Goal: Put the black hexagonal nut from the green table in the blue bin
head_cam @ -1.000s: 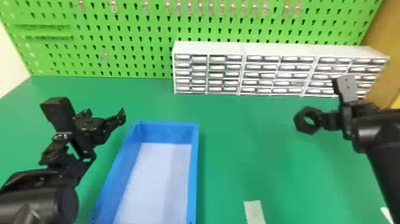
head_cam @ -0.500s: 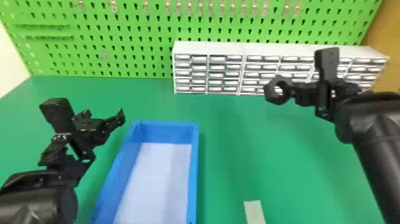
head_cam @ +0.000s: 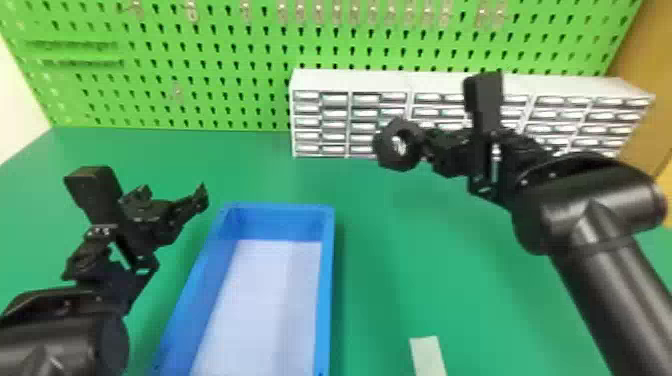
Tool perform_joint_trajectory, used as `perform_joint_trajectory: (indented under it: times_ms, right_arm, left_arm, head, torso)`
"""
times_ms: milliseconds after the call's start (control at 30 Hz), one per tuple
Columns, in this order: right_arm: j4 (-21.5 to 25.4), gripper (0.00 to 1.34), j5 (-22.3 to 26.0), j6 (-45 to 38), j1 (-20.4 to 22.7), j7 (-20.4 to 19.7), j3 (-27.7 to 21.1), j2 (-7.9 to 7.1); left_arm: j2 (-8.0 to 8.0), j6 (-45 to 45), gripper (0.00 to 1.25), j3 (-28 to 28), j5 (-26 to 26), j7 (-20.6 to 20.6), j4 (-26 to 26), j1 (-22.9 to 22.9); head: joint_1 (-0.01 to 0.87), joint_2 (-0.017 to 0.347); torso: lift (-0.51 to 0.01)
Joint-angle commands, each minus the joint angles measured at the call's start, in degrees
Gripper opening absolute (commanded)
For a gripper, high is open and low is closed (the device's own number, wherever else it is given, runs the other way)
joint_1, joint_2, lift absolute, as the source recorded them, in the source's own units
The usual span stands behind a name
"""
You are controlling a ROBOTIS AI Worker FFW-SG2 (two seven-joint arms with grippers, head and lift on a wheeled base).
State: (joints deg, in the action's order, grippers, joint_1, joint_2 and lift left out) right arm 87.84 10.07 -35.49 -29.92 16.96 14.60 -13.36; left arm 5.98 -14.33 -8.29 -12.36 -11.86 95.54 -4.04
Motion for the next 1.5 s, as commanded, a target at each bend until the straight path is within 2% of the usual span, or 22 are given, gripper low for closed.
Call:
perform_joint_trajectory:
  times_ms: [0,333,833,1267,1467]
  right_arm:
    - [1.4,0.14,2.9,0.8,0.3,0.0,4.3,0.09]
    - [3.0,0.14,8.1,1.8,0.0,0.0,13.0,0.0]
    - [3.7,0.15,12.5,2.6,-1.0,-0.3,21.0,-0.17]
    - [3.6,0.15,13.7,3.1,-0.9,-0.7,23.4,0.79]
    - [3.6,0.15,13.4,3.2,-1.0,-0.8,24.0,0.79]
  left_arm:
    - [0.0,0.0,1.11,-0.1,0.1,0.0,0.0,0.0]
    - [0.0,0.0,1.11,0.0,0.1,0.0,0.1,-0.1]
    - [0.0,0.0,1.11,0.1,0.1,0.0,0.1,-0.2]
    - [0.0,0.0,1.11,0.3,0.3,0.1,0.0,-0.4]
    - [0.0,0.0,1.11,0.3,0.3,0.1,0.0,-0.4]
  head:
    - [0.666,0.032]
    - [0.666,0.032]
    - [0.666,0.032]
    - [0.666,0.032]
    - [0.666,0.032]
  torso:
    - [-0.1]
    - [-0.1]
    - [-0.1]
    - [-0.1]
    - [-0.1]
